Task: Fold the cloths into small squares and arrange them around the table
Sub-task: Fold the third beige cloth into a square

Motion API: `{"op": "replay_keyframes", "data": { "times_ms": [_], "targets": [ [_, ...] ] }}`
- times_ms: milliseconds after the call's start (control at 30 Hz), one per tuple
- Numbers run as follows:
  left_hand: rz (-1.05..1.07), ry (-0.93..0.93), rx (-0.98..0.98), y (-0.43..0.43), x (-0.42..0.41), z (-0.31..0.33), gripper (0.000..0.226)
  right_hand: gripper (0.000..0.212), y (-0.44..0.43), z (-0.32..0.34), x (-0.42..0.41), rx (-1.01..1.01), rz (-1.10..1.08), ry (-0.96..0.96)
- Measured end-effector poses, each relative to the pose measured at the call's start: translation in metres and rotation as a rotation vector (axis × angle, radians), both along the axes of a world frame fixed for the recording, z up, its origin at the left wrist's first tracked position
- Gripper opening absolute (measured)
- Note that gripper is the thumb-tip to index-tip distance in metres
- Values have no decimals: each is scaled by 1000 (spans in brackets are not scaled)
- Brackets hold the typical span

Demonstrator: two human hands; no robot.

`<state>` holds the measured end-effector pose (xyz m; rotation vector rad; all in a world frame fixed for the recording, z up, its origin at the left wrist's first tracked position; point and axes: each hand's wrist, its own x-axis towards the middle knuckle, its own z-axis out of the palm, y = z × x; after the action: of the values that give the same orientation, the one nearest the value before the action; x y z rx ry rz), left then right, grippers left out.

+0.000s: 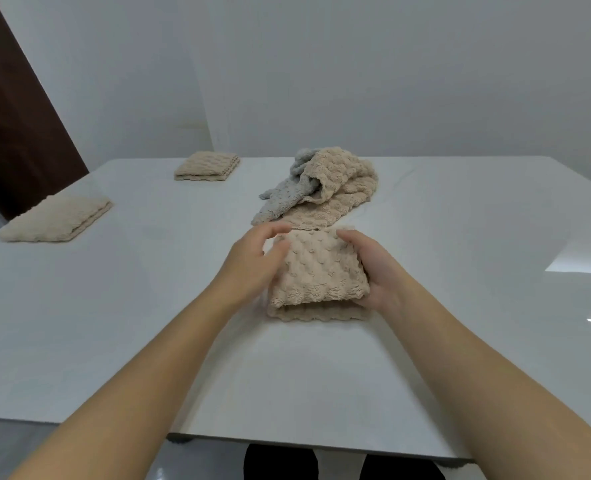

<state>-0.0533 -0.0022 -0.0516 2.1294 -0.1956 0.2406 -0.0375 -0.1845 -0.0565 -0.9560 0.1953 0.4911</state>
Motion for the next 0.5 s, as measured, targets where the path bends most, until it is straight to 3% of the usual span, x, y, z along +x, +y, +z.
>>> {"op": "replay_keyframes", "data": {
  "times_ms": [100,200,300,500],
  "targets": [
    [-166,14,323,-7,1,-12,48,26,-8,0,4,-252,43,-43],
    [-235,78,617,-11,3,-19,56,20,-16,-6,9,-584,0,-221],
    [-211,118,719,-14,2,-22,58,20,-22,-10,13,-821,-151,-348],
    [-150,112,772,-25,1,-17,58,26,-20,-8,19,-959,-243,-487]
  ]
}}
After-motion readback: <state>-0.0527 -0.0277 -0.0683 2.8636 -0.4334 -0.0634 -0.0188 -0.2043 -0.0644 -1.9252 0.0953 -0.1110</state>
